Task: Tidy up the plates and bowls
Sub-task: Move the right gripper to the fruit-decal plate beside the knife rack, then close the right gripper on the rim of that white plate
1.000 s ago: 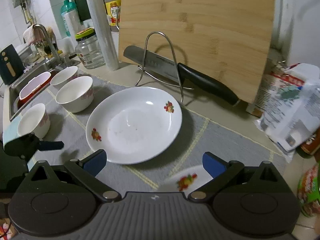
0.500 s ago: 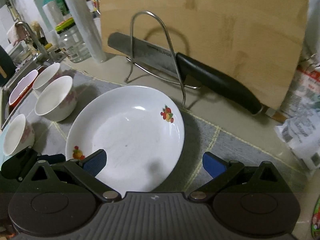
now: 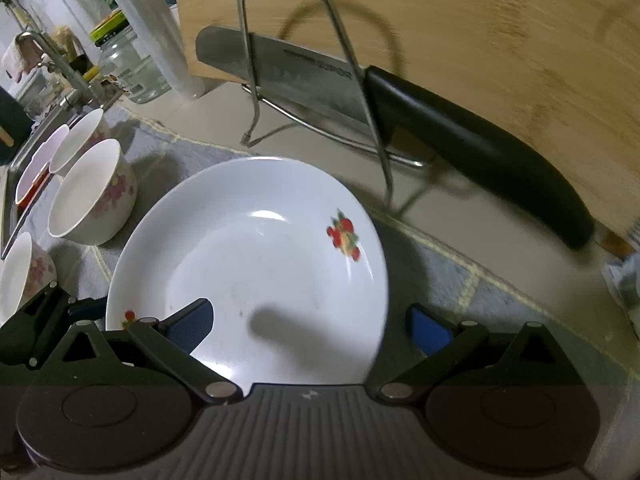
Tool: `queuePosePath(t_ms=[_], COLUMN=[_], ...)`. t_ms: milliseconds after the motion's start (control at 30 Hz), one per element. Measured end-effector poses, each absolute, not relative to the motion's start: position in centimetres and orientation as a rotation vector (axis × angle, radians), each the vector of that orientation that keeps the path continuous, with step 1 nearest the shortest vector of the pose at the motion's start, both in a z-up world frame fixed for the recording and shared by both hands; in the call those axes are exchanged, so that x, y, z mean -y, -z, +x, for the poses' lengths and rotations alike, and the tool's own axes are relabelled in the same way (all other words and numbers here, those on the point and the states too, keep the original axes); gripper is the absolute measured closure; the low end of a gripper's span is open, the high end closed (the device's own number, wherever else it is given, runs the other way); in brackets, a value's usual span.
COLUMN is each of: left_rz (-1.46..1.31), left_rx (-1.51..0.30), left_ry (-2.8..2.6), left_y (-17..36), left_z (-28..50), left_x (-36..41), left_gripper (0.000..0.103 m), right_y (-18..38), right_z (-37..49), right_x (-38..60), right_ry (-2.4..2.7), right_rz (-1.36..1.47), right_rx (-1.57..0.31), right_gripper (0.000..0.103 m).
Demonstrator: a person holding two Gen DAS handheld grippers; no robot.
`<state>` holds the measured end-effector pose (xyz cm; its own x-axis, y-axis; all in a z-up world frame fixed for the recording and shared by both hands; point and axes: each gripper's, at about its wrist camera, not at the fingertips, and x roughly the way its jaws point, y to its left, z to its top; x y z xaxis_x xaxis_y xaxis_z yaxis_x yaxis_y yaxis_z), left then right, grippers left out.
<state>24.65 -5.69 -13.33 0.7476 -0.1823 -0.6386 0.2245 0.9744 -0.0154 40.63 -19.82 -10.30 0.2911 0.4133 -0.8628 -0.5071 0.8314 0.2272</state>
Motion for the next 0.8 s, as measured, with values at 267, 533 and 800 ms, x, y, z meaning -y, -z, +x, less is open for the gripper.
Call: queuePosePath(t_ms=[267, 533, 800], left_rz=[0.064, 0.085, 0.096], left_rx=[-0.692, -0.709, -0.678], left_ry=[0.225, 0.268, 0.308], left_y=[13.3, 13.3, 13.6], left_z=[25.1, 25.5, 25.4], left_x=[5.5, 5.3, 5.1], left_gripper=[0.0, 0.0, 0.0], right_y=[10.4, 10.4, 10.5], right_z=[42.0, 42.0, 42.0], right_x=[19.3, 18.7, 18.7], right_ry=[-0.629, -0.642, -0.673], right_rz=[-0.073, -0.127, -0.155], right_rx=[-1.115, -1.097, -1.085], right_gripper=[0.0, 0.0, 0.0])
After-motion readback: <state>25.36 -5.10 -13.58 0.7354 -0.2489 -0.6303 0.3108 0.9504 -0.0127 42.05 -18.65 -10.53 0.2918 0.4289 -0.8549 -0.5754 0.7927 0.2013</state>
